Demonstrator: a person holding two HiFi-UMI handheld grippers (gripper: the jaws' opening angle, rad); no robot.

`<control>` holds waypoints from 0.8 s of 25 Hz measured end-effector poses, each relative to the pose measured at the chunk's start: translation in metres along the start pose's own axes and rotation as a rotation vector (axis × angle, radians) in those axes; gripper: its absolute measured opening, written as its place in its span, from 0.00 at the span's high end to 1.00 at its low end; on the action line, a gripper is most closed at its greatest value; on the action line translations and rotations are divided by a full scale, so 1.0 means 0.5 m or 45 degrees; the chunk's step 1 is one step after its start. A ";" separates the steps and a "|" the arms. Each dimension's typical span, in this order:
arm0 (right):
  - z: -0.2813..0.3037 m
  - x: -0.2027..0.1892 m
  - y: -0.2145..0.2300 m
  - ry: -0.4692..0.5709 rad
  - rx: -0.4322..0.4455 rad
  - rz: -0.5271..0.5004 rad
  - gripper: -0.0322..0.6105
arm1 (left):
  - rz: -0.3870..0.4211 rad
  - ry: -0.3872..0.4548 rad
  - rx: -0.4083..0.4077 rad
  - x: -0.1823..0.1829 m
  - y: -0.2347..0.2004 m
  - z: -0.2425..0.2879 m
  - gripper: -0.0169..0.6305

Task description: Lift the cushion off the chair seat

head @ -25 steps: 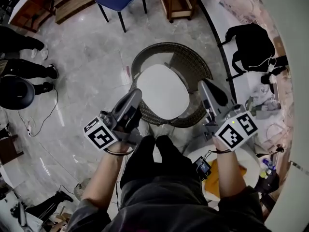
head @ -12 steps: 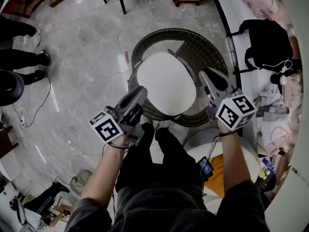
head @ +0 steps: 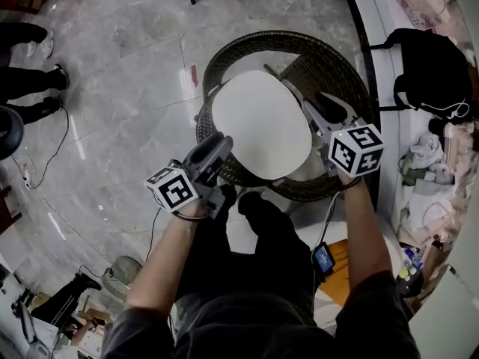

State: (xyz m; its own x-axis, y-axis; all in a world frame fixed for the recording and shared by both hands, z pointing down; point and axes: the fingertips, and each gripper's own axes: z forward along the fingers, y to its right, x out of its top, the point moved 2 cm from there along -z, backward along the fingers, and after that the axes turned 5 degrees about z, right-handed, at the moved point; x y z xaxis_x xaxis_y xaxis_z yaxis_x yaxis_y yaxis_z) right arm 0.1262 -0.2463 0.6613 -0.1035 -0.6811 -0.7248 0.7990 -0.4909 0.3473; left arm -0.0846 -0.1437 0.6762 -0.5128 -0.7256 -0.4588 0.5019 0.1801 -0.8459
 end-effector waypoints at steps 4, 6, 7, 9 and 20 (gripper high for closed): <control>0.054 -0.059 0.026 -0.092 -0.006 -0.037 0.73 | -0.043 -0.033 0.066 -0.056 -0.073 0.000 0.66; 0.080 -0.086 0.041 -0.120 -0.013 -0.023 0.72 | -0.076 -0.041 0.091 -0.078 -0.109 0.004 0.63; 0.093 -0.099 0.049 -0.131 -0.018 -0.010 0.72 | -0.088 -0.045 0.101 -0.087 -0.125 0.007 0.61; 0.117 -0.128 0.067 -0.160 -0.034 0.006 0.71 | -0.103 -0.057 0.120 -0.107 -0.153 0.012 0.60; 0.201 -0.279 0.137 -0.324 -0.085 -0.007 0.68 | -0.158 -0.098 0.219 -0.184 -0.268 0.036 0.54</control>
State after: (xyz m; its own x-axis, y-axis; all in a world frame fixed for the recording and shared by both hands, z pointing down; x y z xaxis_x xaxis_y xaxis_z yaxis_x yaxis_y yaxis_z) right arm 0.1358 -0.2393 0.8461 -0.2466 -0.7975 -0.5506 0.8345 -0.4636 0.2977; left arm -0.0922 -0.1129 0.8365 -0.5268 -0.7848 -0.3266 0.5532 -0.0248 -0.8327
